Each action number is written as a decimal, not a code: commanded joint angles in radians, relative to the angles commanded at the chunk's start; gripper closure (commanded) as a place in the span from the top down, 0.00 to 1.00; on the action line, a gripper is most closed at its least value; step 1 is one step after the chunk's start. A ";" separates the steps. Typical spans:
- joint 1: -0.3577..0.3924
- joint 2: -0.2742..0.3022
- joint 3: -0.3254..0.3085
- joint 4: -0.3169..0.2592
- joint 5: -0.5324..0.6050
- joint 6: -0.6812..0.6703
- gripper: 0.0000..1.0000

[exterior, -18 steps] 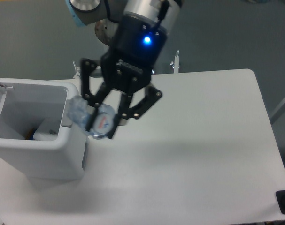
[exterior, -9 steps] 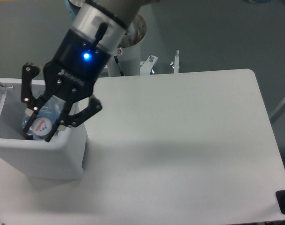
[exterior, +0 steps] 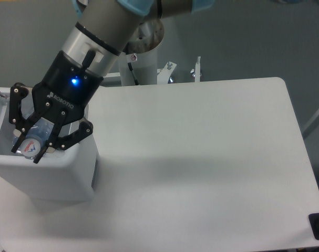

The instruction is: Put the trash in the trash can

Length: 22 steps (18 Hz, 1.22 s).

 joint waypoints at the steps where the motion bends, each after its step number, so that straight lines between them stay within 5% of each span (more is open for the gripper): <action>1: -0.002 0.003 -0.009 0.000 0.000 0.011 0.20; 4: -0.002 0.015 -0.026 0.000 0.000 0.049 0.25; 13: -0.002 0.038 -0.071 0.000 0.000 0.110 0.88; 22: 0.035 0.031 -0.055 0.017 0.002 0.187 1.00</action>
